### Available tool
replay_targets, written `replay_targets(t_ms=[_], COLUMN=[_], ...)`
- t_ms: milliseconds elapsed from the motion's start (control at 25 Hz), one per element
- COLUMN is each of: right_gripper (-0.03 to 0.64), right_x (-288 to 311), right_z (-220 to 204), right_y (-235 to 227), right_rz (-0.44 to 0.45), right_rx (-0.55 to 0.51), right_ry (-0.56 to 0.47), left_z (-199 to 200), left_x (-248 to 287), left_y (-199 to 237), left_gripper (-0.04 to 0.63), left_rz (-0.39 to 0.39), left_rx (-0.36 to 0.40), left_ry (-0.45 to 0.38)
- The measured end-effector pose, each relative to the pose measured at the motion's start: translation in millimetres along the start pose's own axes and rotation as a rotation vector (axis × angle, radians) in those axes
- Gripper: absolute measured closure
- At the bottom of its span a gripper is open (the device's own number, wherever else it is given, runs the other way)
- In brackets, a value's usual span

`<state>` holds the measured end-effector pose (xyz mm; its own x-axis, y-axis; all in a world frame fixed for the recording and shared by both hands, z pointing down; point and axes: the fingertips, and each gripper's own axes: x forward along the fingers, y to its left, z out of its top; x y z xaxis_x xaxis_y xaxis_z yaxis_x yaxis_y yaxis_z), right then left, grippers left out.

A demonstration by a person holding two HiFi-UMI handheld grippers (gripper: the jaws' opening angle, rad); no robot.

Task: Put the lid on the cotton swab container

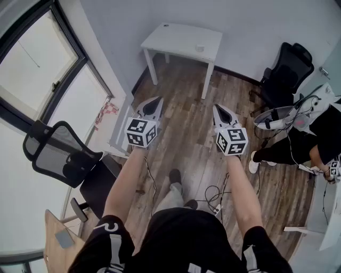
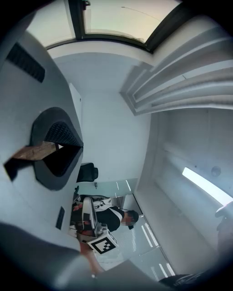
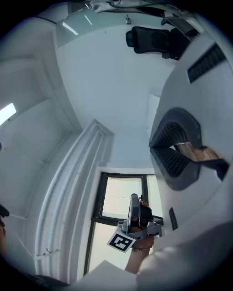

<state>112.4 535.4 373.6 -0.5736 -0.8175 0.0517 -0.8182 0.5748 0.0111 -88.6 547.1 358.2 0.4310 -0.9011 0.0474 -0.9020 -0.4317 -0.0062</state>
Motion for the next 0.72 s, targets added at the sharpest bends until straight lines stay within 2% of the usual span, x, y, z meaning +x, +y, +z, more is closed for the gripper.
replay_targets(t_ms=[720], right_gripper=[0.603], right_x=[118.9], right_z=[4.2], right_y=[-52.4], right_rz=[-0.066], right_rx=[-0.022], right_ry=[0.018], left_z=[-11.8], left_x=[124.9], left_y=[83.3], left_gripper=[0.572], left_rz=[-0.093], left_rx=[-0.047], left_ry=[-0.004])
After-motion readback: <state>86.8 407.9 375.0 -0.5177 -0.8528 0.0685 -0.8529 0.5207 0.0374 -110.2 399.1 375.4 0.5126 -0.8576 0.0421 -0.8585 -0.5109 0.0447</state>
